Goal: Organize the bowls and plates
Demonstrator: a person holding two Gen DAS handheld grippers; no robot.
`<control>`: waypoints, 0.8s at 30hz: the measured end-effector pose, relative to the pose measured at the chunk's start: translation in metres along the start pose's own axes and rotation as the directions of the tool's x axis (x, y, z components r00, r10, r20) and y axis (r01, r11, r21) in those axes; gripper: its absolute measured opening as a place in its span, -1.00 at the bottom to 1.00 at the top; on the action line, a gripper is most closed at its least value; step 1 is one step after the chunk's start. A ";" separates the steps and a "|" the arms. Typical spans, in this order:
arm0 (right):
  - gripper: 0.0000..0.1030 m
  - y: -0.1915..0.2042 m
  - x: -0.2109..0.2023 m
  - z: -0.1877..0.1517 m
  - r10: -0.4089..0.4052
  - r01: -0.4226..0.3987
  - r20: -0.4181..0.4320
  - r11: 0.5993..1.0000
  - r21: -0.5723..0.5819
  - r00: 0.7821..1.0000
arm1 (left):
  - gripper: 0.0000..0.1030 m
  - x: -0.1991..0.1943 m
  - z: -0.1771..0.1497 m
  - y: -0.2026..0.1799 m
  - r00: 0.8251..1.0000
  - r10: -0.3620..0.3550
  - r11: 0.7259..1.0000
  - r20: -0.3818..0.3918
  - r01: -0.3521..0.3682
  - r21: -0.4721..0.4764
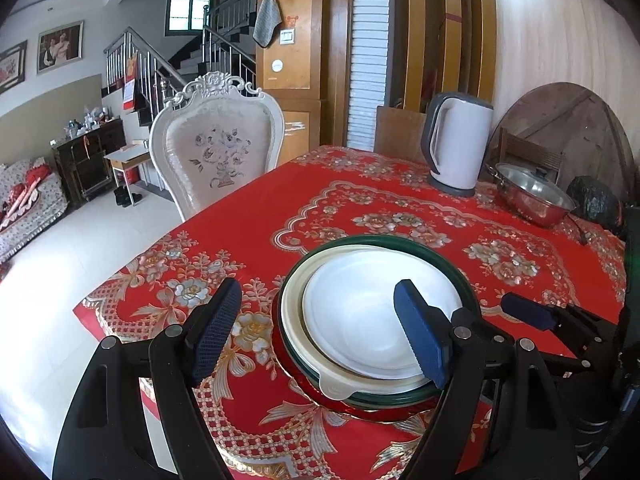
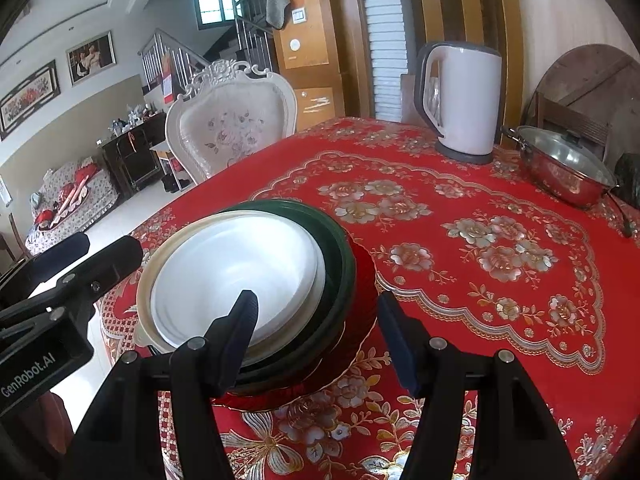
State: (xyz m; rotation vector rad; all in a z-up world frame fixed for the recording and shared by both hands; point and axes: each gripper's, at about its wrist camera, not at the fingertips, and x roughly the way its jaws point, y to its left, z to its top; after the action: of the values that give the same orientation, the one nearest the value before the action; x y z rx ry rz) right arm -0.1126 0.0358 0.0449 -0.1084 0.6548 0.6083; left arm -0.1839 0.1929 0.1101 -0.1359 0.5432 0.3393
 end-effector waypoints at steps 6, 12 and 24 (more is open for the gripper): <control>0.21 0.000 0.000 -0.001 0.004 -0.004 -0.008 1.000 -0.003 1.000 | 0.55 0.000 -0.002 -0.004 1.000 0.010 1.000 -0.001 -0.010 0.021; 0.21 0.001 0.000 -0.001 0.003 -0.003 -0.008 1.000 -0.002 1.000 | 0.55 0.000 -0.005 -0.008 1.000 0.010 0.999 -0.005 -0.009 0.039; 0.21 0.001 0.001 -0.002 0.004 -0.004 -0.012 1.000 0.000 1.000 | 0.55 -0.002 -0.007 -0.010 1.000 0.001 0.999 -0.003 -0.001 0.042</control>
State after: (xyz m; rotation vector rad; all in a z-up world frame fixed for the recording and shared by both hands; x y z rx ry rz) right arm -0.1139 0.0360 0.0429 -0.1103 0.6667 0.6118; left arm -0.1847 0.1813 0.1058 -0.0954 0.5528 0.3281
